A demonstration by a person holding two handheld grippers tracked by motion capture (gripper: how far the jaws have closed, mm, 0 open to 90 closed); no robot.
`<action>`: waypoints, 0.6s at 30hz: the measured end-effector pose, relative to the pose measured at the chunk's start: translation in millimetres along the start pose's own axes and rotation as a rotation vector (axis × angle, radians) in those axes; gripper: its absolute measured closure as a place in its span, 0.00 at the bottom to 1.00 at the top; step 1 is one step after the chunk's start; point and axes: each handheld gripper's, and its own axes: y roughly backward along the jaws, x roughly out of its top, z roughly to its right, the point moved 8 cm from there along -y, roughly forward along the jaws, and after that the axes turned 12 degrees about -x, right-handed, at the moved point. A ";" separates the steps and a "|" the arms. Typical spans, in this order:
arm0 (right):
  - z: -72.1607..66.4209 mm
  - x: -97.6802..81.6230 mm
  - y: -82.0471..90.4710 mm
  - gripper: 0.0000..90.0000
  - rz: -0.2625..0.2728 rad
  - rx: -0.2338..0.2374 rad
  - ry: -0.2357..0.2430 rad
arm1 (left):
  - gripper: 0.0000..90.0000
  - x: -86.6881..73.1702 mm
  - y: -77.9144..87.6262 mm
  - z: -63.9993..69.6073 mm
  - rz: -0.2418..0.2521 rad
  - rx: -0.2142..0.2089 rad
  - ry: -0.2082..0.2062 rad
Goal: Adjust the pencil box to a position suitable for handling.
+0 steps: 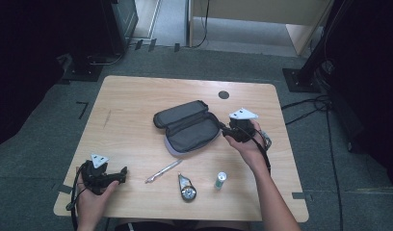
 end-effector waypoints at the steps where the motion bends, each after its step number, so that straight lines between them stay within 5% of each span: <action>1: -1.2 1.4 -3.1 0.59 -0.002 0.000 0.003 | 0.00 0.0 0.0 0.0 0.000 0.000 0.000; 9: -4.0 9.5 -26.8 0.67 0.002 0.034 -0.038 | 0.00 0.0 0.0 0.0 0.000 0.000 0.000; 18: -9.7 13.8 -46.4 0.64 -0.034 0.056 -0.039 | 0.00 0.1 -0.1 0.2 0.000 -0.002 -0.003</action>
